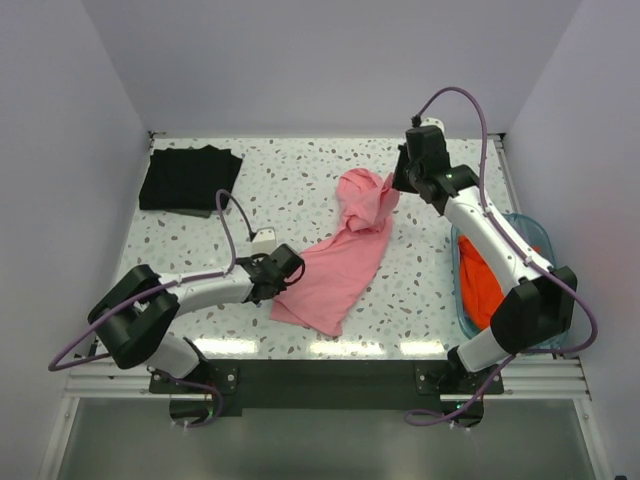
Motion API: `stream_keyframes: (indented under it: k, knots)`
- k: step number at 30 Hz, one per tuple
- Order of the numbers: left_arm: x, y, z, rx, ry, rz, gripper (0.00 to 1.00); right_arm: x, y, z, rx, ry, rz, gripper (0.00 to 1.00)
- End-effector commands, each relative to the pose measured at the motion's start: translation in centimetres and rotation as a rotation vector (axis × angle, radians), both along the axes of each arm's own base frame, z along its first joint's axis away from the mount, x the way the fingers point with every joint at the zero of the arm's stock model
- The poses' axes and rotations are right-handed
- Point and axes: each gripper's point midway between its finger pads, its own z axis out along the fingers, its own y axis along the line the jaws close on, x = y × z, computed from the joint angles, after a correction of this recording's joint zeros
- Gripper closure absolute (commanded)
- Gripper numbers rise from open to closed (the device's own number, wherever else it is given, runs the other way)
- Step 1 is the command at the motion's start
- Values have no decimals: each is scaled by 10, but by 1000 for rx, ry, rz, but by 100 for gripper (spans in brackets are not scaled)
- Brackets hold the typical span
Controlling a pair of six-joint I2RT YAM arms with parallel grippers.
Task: Fold and stack the t-shirts
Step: Flatten the tshirt out
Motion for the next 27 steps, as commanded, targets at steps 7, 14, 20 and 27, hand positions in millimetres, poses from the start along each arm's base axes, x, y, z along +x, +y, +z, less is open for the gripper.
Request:
stream_keyframes:
  k: [7, 14, 20, 27]
  knots:
    - [30, 38, 55, 6, -13, 59, 100, 25, -20, 60, 52, -123, -49, 100]
    - [126, 91, 197, -71, -346, 198, 100, 51, -52, 132, 100, -243, -145, 100]
    - [161, 118, 309, -140, -582, 273, 100, 52, -70, 208, 156, -399, -171, 100]
    - [135, 129, 355, -194, -695, 282, 100, 6, -82, 269, 173, -551, -169, 100]
